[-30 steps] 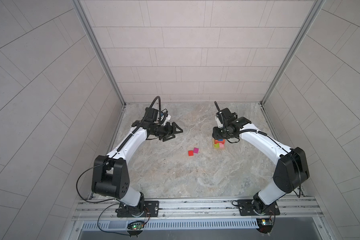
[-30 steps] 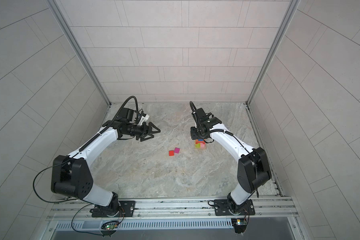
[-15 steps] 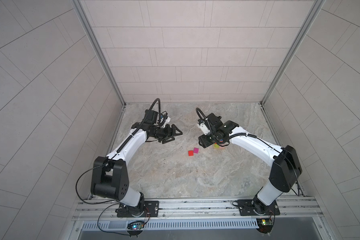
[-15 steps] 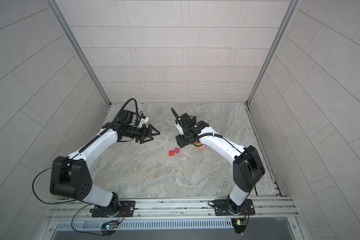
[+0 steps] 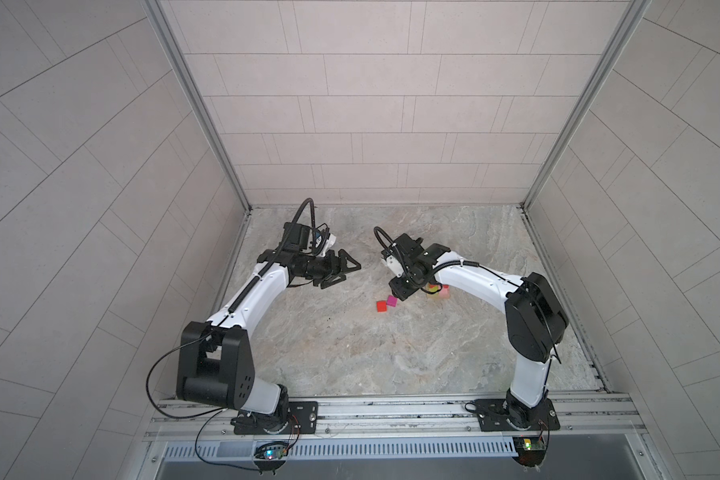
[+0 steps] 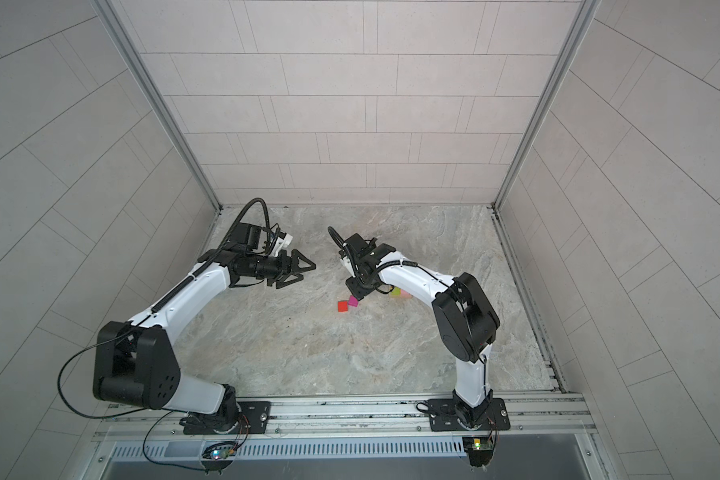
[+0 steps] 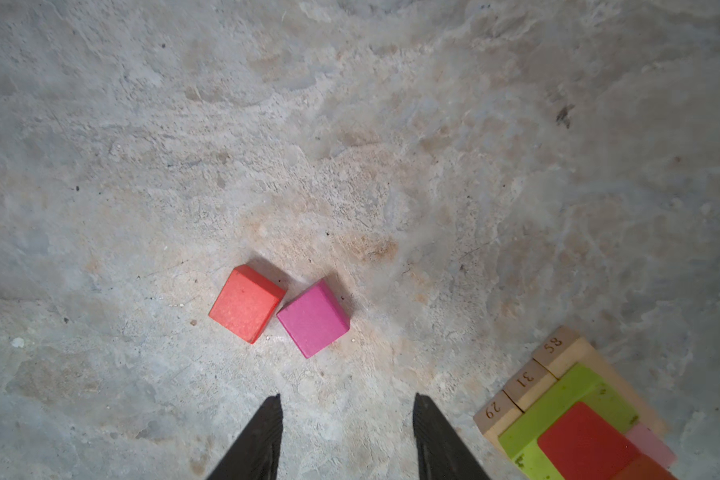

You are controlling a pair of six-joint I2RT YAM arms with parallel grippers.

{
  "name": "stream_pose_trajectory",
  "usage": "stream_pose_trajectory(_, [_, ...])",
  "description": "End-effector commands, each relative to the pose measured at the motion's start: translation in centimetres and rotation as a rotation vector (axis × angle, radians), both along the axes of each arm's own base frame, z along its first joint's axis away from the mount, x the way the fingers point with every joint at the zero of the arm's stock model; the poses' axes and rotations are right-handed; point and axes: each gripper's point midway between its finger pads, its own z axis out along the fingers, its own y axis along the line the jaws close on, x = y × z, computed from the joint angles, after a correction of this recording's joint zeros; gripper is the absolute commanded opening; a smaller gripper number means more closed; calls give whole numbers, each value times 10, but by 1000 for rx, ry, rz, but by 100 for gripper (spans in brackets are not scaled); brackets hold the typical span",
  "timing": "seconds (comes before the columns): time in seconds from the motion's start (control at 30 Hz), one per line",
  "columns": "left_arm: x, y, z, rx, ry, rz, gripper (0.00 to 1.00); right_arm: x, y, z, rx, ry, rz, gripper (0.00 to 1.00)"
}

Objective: Build the wood block tower
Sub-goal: 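Raise the right gripper and move it toward the magenta and red cubes, then lower the right gripper onto the magenta cube and close on it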

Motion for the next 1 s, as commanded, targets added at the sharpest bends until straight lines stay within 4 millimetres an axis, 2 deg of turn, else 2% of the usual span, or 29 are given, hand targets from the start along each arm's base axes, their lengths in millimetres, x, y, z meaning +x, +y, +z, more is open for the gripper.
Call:
stream_pose_trajectory(0.0, [-1,0,4,-22,-16,-3,82,3,10,-6,5,-4,33,51])
stream_pose_trajectory(0.53, [0,2,4,-30,-11,2,82,4,27,-41,-49,10,77,51])
stream_pose_trajectory(0.97, [0,3,3,-32,-5,5,82,8,22,-57,-91,19,59,43])
